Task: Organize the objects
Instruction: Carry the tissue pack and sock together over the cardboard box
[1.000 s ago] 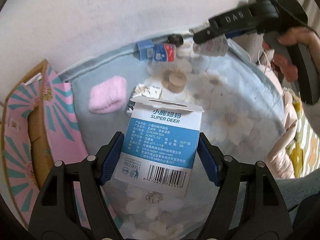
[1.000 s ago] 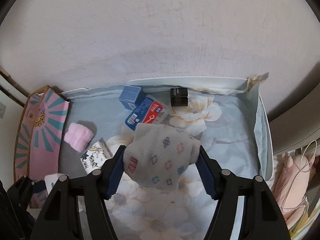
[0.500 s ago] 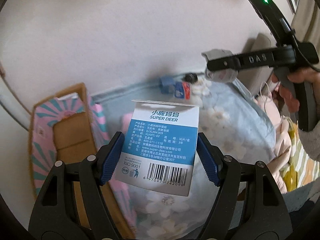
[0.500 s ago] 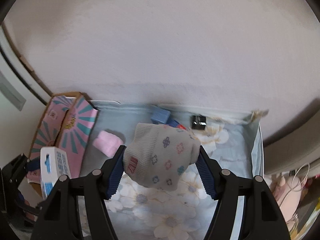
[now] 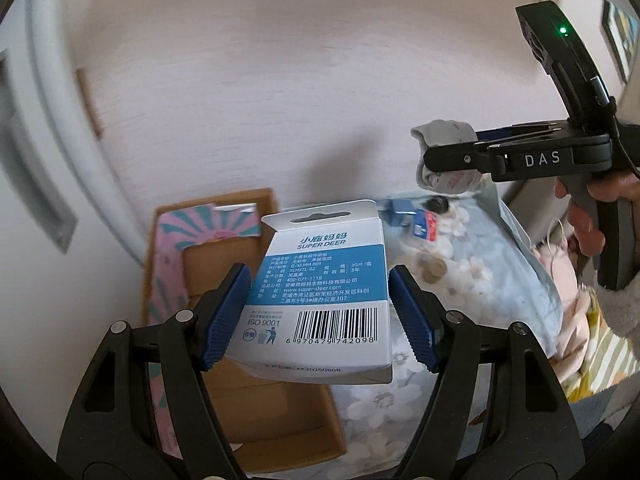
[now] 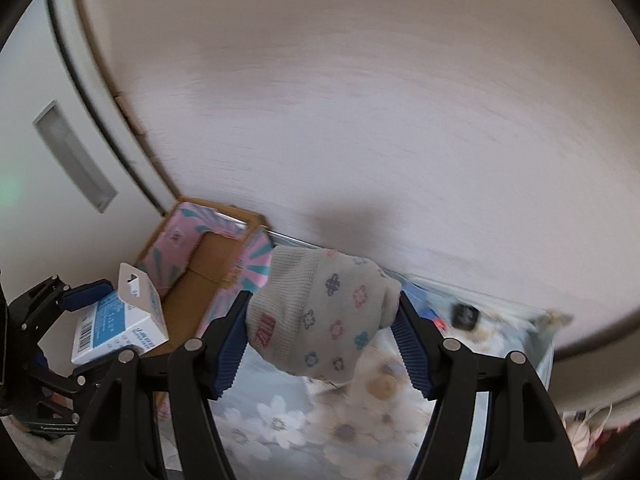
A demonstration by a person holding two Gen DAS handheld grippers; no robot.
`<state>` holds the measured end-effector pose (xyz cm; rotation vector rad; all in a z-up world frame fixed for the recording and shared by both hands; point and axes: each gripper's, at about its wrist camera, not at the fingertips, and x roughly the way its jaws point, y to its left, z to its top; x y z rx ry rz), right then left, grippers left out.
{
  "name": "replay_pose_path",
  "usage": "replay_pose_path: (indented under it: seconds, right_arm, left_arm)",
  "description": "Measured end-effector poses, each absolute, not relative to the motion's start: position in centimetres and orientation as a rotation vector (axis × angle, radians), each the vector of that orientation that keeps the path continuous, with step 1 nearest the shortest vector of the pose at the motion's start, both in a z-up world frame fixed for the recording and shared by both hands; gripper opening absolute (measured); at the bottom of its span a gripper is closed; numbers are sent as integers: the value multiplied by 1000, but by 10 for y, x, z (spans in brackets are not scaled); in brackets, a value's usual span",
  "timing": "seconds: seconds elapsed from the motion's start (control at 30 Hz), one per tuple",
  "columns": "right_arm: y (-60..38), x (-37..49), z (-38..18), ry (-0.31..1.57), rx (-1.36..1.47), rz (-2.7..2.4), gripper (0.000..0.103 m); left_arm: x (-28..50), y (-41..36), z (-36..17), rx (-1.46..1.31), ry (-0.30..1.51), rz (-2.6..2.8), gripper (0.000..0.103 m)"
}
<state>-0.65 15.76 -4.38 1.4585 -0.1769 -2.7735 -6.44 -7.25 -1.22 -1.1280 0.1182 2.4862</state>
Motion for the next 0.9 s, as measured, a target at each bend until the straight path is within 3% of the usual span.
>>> replay_pose_path:
  seconds: [0.4,0.9]
  right_arm:
    - [62,-59,-49,-66,1395,-2549,63]
    - [-1,-103,-115,5,1485,-2341,63]
  left_arm:
    - [-59,-145,-24,-1232,-21,2624,69]
    - [-58,-172,-75,-1379,-119,2636,69]
